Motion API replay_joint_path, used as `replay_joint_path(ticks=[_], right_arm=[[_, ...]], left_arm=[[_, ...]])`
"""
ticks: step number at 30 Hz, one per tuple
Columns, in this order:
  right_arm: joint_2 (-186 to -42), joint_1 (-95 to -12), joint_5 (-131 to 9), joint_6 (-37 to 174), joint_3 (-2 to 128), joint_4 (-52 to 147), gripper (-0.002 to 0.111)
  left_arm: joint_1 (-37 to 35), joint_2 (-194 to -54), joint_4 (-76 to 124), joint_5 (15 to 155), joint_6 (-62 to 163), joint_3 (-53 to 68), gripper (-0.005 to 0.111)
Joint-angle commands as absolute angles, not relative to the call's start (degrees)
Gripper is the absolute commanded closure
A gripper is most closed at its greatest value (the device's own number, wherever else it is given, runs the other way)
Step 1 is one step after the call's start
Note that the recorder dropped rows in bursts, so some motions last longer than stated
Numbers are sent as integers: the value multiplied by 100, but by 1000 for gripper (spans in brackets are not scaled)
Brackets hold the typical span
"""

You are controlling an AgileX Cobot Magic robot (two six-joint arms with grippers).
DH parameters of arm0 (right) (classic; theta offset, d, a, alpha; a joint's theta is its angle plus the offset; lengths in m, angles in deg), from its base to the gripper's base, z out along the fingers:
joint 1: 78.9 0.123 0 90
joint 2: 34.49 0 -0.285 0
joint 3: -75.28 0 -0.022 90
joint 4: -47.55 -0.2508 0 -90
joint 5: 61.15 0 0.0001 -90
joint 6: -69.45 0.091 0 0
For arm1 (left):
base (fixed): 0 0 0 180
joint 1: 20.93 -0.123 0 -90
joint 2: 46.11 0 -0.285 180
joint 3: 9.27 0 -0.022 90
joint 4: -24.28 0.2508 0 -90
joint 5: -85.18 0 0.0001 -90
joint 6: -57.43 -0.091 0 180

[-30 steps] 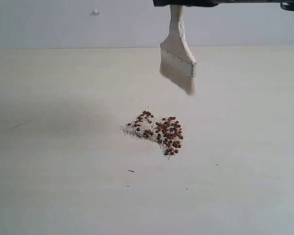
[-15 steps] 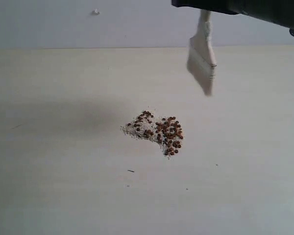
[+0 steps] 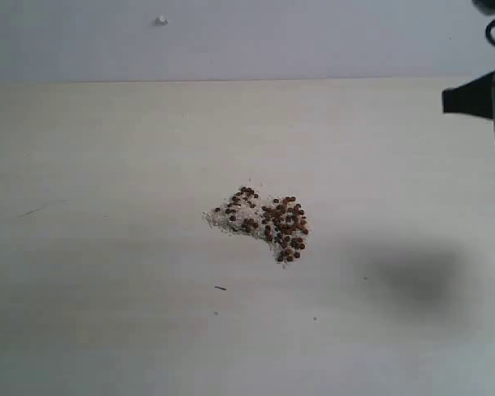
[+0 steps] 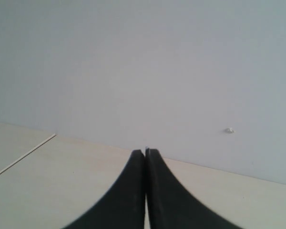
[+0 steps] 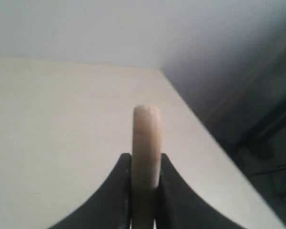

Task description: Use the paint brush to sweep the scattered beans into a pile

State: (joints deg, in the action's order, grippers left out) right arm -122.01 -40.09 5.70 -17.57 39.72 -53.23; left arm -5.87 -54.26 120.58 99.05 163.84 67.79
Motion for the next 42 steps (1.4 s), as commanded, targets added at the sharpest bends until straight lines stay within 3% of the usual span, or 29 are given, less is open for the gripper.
replay_joint_path(ticks=[1,4,12,24,36,42], right_arm=[[-12223,-3474,-511,30,3334,-5240,108],[-12433,-3074,-1217,932,3139,-4485,108],[-13469,-2367,-1001,1922,3411,-4160,108],[-15250,-2288,-1172,2769,5019,-3885,108],[-15334,-2288,-1026,2868,5750,-3837,108],[-14983,-2288,-430,1790,5762,-4256,108]], left_arm=[[-585,-5390,12082,9873,16401,6795,107],[-585,-5390,12082,9873,16401,6795,107],[-585,-5390,12082,9873,16401,6795,107],[-585,-5390,12082,9860,16401,6795,107],[-585,-5390,12082,9860,16401,6795,107],[-585,-5390,12082,9860,16401,6795,107]])
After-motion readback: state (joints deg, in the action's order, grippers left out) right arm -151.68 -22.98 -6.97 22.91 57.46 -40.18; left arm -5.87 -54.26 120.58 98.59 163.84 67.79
